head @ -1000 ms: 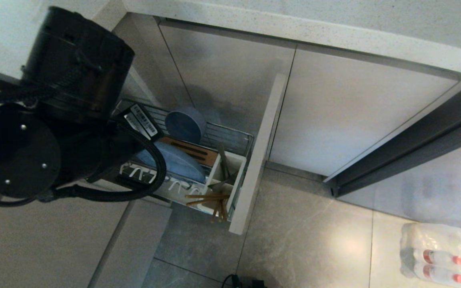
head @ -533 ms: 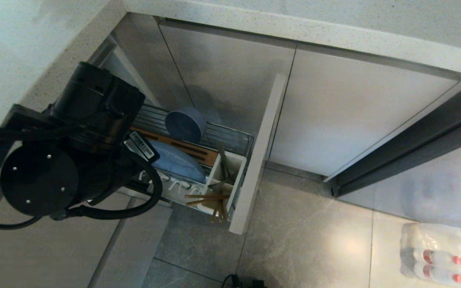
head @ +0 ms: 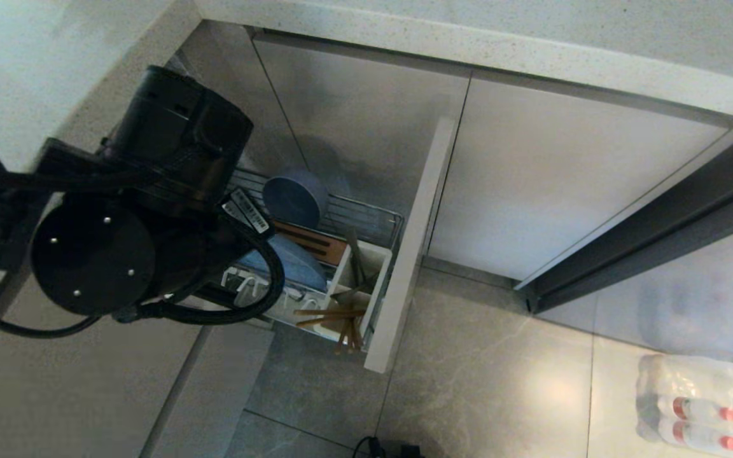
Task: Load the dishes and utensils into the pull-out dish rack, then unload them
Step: Take the plate out of the cupboard
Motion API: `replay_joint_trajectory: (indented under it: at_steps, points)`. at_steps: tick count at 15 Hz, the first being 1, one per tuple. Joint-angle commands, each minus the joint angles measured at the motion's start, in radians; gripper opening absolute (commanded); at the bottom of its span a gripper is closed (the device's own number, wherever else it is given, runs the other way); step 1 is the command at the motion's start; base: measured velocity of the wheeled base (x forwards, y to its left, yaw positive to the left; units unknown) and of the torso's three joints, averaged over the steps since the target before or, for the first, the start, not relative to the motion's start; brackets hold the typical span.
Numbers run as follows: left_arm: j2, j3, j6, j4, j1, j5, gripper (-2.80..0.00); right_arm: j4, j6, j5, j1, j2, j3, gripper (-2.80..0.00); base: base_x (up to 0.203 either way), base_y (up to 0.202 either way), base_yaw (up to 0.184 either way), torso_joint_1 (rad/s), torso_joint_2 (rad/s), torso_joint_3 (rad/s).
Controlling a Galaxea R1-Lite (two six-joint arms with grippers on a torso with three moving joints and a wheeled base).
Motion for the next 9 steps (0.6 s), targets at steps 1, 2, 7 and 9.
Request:
replay_joint_trajectory:
  at_steps: [1, 2, 7, 9]
  points:
    - [0.057, -0.012, -0.005, -0.009, -0.002, 0.005, 0.00, 0.000, 0.000, 0.000, 0.000, 0.002, 0.000, -2.80, 0.000, 0.000, 0.000, 0.000, 0.00, 0.000]
    - [0.078, -0.013, -0.003, -0.019, 0.000, 0.005, 0.00, 0.000, 0.000, 0.000, 0.000, 0.002, 0.000, -2.80, 0.000, 0.000, 0.000, 0.000, 0.00, 0.000]
    - [0.148, -0.002, 0.037, -0.094, 0.096, 0.002, 0.00, 0.000, 0.000, 0.000, 0.000, 0.002, 0.000, -2.80, 0.000, 0.000, 0.000, 0.000, 0.00, 0.000]
    - [0.170, -0.001, 0.050, -0.110, 0.114, -0.003, 0.00, 0.000, 0.000, 0.000, 0.000, 0.000, 0.000, -2.80, 0.000, 0.000, 0.000, 0.000, 0.00, 0.000]
